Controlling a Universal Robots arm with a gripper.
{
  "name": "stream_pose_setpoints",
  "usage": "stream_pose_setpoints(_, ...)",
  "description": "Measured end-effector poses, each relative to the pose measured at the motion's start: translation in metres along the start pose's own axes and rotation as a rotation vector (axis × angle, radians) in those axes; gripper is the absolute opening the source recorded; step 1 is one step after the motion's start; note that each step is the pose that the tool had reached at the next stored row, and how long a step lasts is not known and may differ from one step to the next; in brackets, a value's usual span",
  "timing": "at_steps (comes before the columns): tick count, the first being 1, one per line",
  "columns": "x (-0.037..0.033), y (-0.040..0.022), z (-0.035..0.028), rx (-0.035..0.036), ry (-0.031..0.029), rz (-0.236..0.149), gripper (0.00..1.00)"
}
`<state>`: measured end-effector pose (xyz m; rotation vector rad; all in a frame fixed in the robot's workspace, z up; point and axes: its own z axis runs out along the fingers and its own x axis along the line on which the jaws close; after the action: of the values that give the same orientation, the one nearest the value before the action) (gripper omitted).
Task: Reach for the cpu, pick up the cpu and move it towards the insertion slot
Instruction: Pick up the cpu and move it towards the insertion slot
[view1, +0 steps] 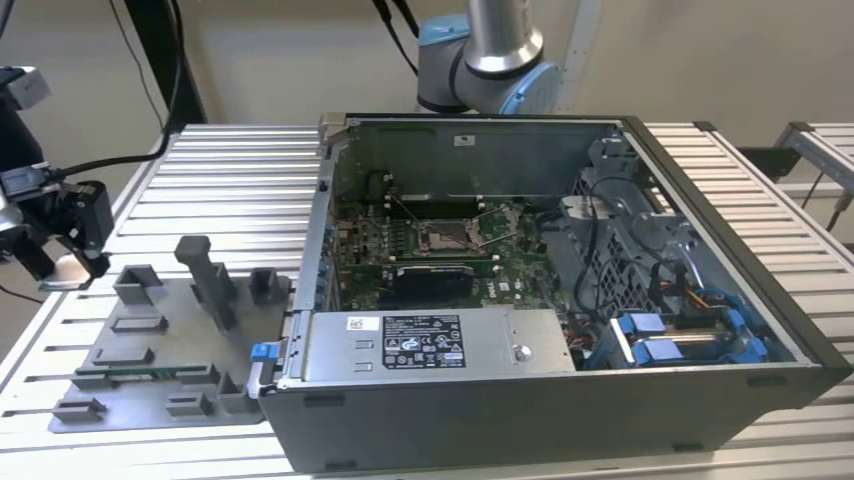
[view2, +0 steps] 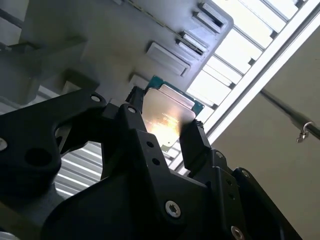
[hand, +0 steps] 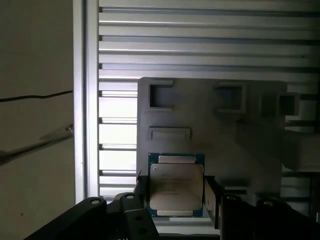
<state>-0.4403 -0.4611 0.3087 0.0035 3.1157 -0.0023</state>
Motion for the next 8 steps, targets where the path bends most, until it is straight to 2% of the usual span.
stream_pose_setpoints(8, -0.0002, 0.0, -0.0082, 0.0023, 0.0, 0.0, 0.0)
